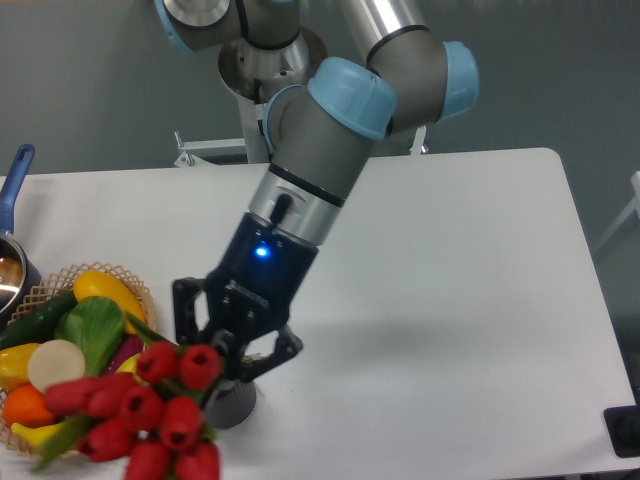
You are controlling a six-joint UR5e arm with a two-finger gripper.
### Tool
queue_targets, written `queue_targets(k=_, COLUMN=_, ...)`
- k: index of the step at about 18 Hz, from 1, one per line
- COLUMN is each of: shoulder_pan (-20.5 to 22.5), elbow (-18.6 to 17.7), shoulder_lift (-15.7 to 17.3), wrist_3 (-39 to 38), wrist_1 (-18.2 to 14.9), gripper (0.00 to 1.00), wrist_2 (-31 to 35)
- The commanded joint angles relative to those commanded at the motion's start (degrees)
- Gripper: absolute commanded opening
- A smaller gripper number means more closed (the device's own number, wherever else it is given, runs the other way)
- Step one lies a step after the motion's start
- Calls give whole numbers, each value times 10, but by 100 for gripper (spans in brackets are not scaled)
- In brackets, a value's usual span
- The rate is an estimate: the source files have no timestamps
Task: Insert the flowers into the vase
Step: 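Lower the tulip stems into the black vase opening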
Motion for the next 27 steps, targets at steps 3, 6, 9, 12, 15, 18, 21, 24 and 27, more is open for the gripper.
queue_targets(k=3, shoulder_pan=-11, elbow=-5, shoulder_lift=-2, wrist_3=-1, wrist_1=3, gripper=0, wrist_2=-2)
queue_targets(k=6, shoulder_pan=-12, elbow=-14, shoulder_lift=-1, wrist_3=0, wrist_1=2, gripper=0, wrist_2=-27)
queue_targets(k=9, shoulder_pan=-11, elbow=-37, shoulder_lift=1, wrist_3=2, wrist_1=2, gripper=0, wrist_2=-32)
queue_targets(k=12, shoulder_pan=-9, elbow=-51, shoulder_lift=2, wrist_3=5, wrist_1=3, gripper=1, wrist_2=-33)
queue_targets(k=15, shoulder_pan=-4, elbow=-54, shoulder_lift=2, wrist_3=5, wrist_1=3, gripper=2, wrist_2=-33)
queue_targets(k=18, shoulder_pan=-1, elbow=-54, shoulder_lift=1, wrist_3=5, wrist_1=3, gripper=4, wrist_2=-33)
queue_targets(k=21, shoulder_pan=2, elbow=-62, shoulder_lift=-1, wrist_3=21, wrist_1=3, gripper=5, wrist_2=-33)
queue_targets(k=24, shoulder_pan=3, elbow=-89, shoulder_lift=0, wrist_3=54, wrist_1=3, gripper=8, wrist_2=-32)
queue_targets(k=27, shoulder_pan=1, elbow=-100, shoulder_lift=1, wrist_3=60, wrist_1=3, gripper=10, wrist_2=-33)
